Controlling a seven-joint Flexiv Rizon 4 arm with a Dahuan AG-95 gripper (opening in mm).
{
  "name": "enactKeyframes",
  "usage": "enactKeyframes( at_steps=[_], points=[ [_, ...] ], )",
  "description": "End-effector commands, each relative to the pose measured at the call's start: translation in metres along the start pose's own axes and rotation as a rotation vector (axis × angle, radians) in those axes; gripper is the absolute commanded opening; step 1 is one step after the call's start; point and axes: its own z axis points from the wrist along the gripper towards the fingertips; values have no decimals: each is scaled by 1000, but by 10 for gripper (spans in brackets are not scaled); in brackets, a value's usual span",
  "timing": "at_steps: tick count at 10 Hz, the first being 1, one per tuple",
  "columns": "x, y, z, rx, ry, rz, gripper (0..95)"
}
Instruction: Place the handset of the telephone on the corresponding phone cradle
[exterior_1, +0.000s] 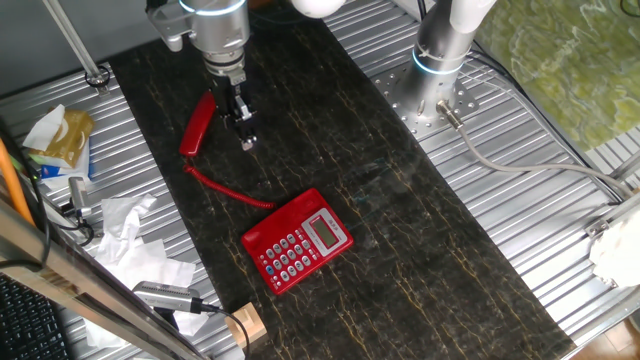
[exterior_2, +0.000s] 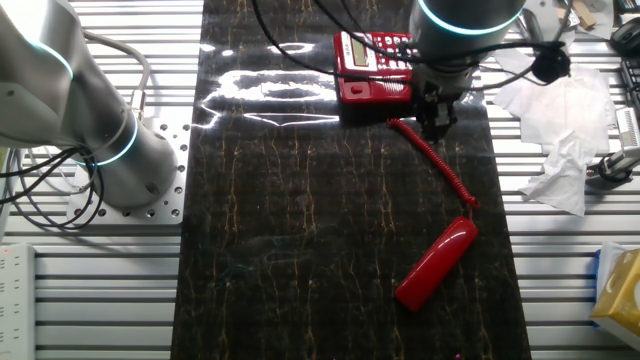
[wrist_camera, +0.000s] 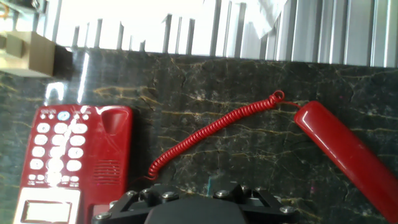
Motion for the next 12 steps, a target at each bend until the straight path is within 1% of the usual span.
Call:
enactKeyframes(
  at_steps=[1, 4, 6, 8, 9, 12],
  points=[
    [-2, 1, 0, 1, 0, 2, 570],
    [-3, 4, 2, 7, -1, 5, 570],
    [-5, 5, 1, 4, -12, 10, 570],
    [-8, 8, 0, 6, -9, 11, 570],
    [-14, 11, -2, 11, -4, 32, 570],
    [-15, 12, -3, 19, 3, 51, 570]
  ],
)
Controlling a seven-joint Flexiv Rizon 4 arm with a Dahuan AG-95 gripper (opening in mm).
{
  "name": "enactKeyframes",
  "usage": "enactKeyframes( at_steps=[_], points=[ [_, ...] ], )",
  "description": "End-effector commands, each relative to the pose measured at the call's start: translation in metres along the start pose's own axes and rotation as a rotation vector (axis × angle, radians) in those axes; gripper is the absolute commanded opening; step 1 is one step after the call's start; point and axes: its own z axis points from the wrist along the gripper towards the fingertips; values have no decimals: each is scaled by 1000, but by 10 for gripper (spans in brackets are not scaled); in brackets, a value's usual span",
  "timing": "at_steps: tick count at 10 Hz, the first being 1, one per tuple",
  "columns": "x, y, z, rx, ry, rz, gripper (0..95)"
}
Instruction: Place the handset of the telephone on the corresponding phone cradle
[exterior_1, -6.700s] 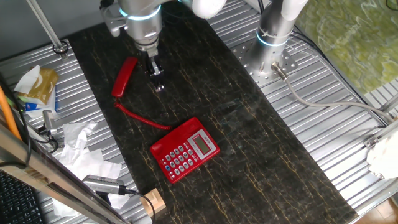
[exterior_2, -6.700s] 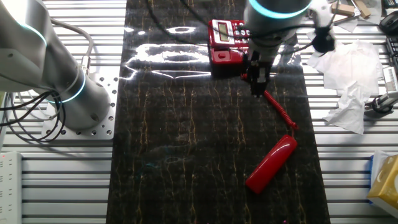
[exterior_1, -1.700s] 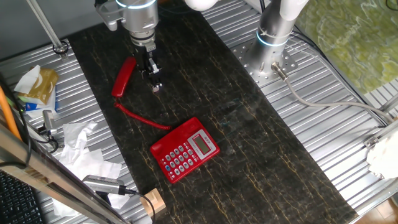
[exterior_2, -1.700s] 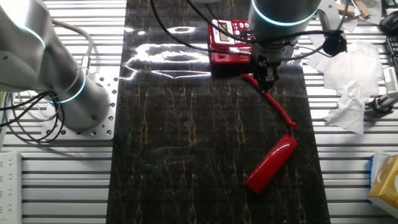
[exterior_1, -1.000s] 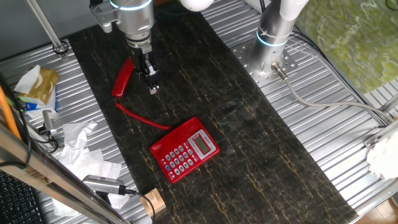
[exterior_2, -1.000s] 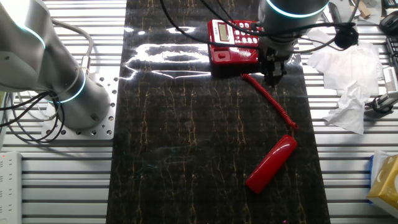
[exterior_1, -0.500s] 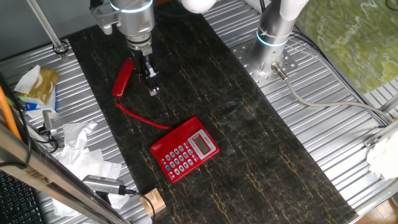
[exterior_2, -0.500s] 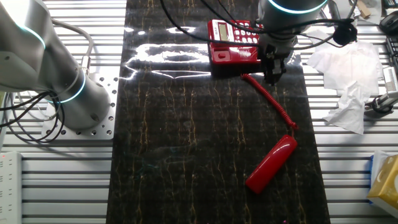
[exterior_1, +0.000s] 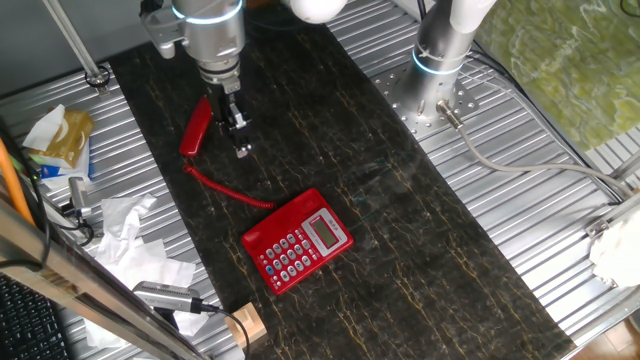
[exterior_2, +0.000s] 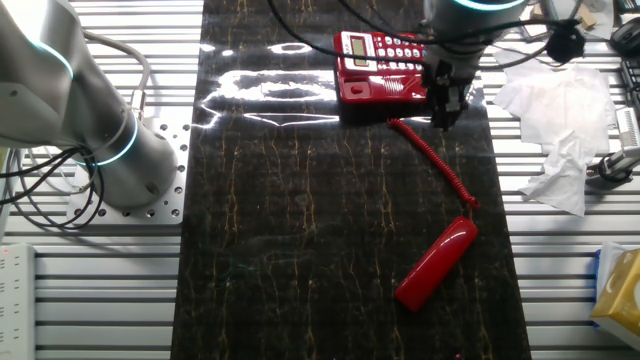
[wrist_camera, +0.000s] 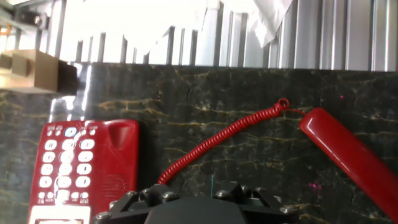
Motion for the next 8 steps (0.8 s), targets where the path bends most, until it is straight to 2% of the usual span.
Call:
enactKeyframes(
  at_steps=[1, 2, 3, 4, 6, 7, 8],
  points=[
    [2, 0, -1, 4, -3, 11, 570],
    [2, -1, -1, 34, -3, 2, 570],
    [1, -1, 0, 113, -3, -44, 570],
    [1, -2, 1, 157, -1, -74, 570],
    [1, -7, 5, 176, -2, -107, 570],
    [-1, -14, 8, 169, 0, -117, 570],
    [-2, -18, 11, 146, 8, -99, 570]
  ],
)
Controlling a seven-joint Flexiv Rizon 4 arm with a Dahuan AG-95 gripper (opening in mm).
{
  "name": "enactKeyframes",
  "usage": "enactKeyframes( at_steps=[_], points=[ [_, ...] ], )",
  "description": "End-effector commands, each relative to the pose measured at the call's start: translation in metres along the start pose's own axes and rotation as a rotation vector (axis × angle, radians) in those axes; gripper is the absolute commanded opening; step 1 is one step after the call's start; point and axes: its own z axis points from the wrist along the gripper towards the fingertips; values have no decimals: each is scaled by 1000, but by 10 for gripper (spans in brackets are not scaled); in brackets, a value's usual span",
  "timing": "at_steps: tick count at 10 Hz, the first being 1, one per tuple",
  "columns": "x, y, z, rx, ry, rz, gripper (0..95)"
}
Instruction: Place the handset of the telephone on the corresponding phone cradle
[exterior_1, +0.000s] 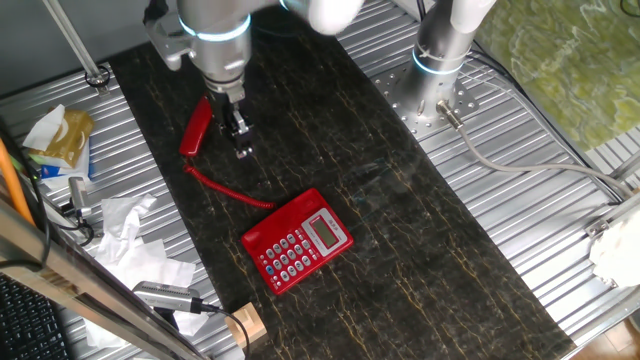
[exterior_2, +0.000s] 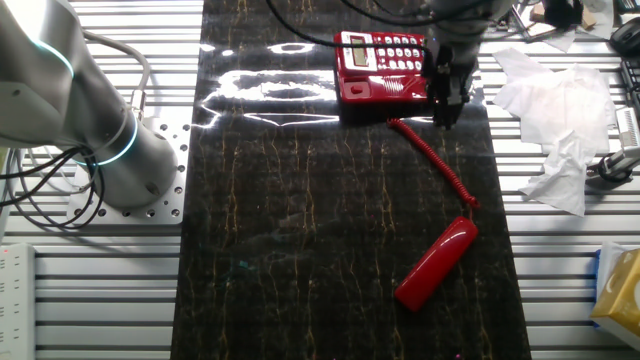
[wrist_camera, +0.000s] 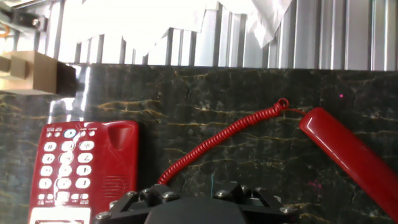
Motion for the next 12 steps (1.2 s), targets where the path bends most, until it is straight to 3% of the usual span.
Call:
enactKeyframes(
  at_steps=[1, 5, 8, 12],
  points=[
    [-2, -8, 9, -35, 13, 2, 570],
    [-5, -13, 26, -49, 15, -27, 570],
    [-5, -15, 28, -73, 9, -44, 570],
    [8, -38, 32, -63, -7, -67, 570]
  ],
)
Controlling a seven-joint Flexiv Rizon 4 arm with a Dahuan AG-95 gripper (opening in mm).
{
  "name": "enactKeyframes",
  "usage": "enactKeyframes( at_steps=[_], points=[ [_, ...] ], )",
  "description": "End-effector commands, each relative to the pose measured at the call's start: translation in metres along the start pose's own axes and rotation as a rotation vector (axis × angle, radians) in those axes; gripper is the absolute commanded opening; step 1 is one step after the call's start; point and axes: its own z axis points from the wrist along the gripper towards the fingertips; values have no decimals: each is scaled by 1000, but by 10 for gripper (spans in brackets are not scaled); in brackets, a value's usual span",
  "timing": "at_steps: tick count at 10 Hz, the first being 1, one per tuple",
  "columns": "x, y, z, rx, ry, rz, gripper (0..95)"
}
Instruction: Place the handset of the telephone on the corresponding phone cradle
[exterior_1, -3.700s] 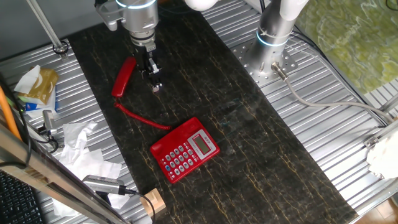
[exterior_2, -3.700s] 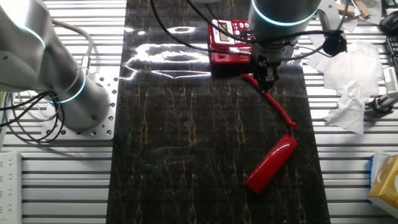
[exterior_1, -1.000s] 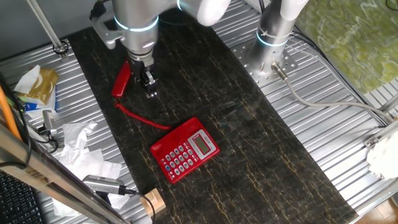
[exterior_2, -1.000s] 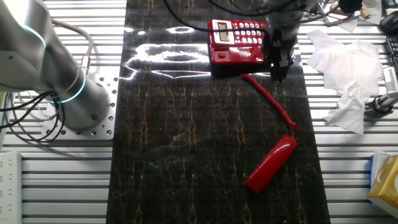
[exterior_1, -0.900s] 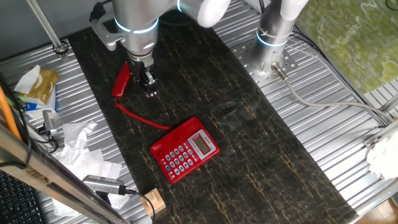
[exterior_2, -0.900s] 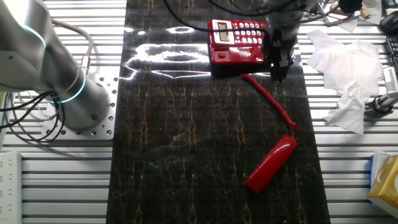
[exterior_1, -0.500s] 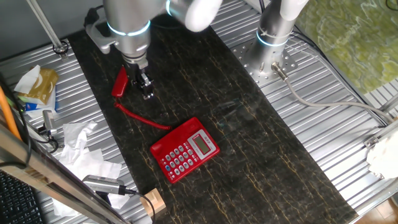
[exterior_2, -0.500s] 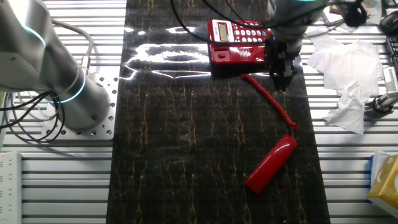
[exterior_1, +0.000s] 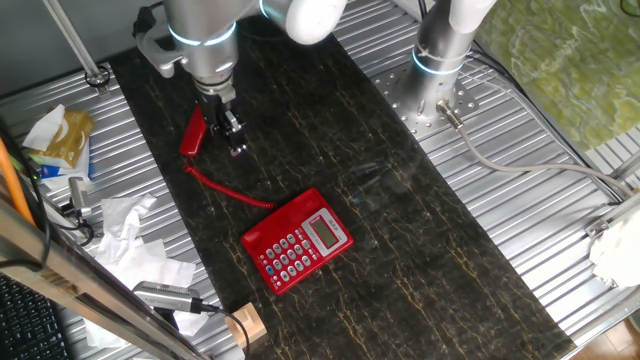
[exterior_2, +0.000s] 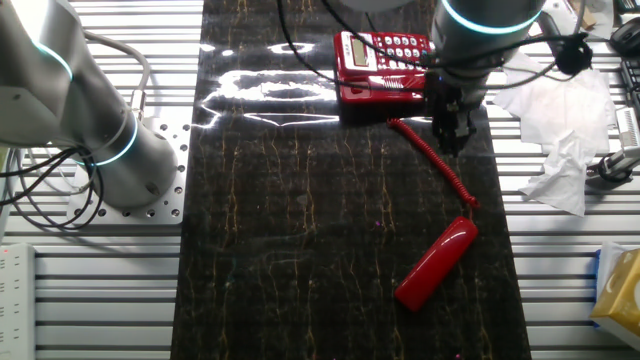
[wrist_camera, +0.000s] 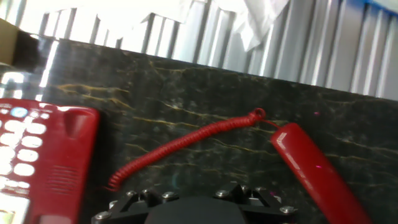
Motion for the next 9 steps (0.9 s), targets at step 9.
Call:
enactKeyframes(
  at_steps=[9],
  points=[
    [42, -58, 6, -11, -24, -24, 570]
  ],
)
